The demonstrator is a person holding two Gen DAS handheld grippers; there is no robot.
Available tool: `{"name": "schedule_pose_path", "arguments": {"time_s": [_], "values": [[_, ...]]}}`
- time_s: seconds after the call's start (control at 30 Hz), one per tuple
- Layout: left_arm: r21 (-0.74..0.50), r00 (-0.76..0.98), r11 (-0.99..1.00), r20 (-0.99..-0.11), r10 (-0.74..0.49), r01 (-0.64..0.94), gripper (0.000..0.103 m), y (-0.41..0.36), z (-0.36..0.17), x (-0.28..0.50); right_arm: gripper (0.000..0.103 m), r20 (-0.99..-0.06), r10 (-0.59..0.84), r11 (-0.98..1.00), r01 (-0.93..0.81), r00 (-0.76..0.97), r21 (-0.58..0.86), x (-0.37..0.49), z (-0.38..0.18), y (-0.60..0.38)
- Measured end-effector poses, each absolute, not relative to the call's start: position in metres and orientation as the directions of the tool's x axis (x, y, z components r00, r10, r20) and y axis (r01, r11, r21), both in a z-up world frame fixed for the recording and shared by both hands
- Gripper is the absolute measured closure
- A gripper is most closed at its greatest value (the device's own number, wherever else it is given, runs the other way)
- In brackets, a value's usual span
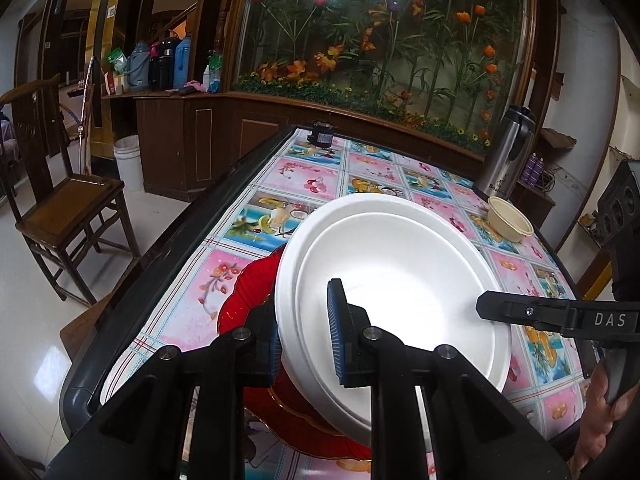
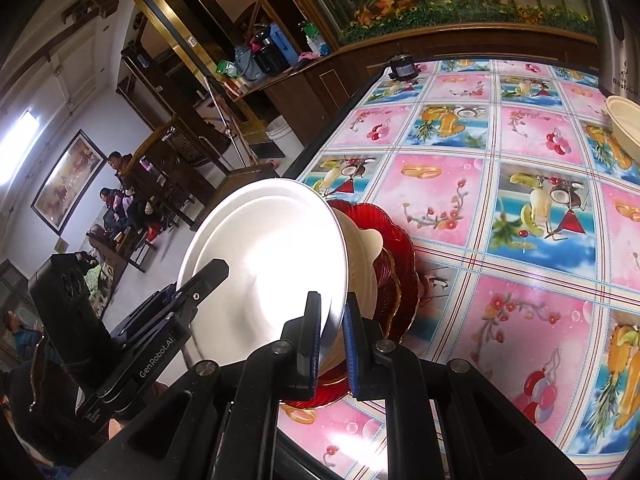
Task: Organize plates and bowls
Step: 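Lower the white foam plate onto the stack and open the left tool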
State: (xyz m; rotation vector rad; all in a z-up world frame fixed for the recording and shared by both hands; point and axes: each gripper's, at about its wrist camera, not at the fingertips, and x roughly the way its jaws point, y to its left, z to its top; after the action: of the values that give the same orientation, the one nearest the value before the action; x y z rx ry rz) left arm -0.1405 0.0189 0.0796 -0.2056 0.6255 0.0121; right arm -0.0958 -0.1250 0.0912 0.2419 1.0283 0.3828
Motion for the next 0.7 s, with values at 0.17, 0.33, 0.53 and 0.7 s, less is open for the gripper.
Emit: {"name": "schedule_pose_path", "arguments": {"time_s": [0.17,0.33,0.53,0.7], "values": [[-0.188,0.810,0.979,-0.584,-0.048,-0.077,0.087,0.0191,0.0800,-0.1408,0.091,-0.788,0.412,0.911,-0.196,0.457,0.363,-0.0940,0.0896,-0.1228],[-0.189,0.804,0.979,-0.593,-0.049,-0.080,0.087,0.0199,0.0773,-0.1375,0.091,-0.794,0.409,0.913,-0.191,0.451,0.361,-0.0903,0.0859,-0.1220],[-0.185,0.801,0.979,-0.596,-0.043,-0.085,0.087,0.0217,0.0749,-0.1348,0.091,-0.793,0.405,0.914,-0.184,0.454,0.361,-0.0867,0.0855,-0.1222],[-0.184,0.801,0.979,-0.597,-0.043,-0.085,0.087,0.0228,0.0739,-0.1346,0.090,-0.793,0.401,0.916,-0.182,0.458,0.357,-0.0857,0.0859,-0.1211]]}}
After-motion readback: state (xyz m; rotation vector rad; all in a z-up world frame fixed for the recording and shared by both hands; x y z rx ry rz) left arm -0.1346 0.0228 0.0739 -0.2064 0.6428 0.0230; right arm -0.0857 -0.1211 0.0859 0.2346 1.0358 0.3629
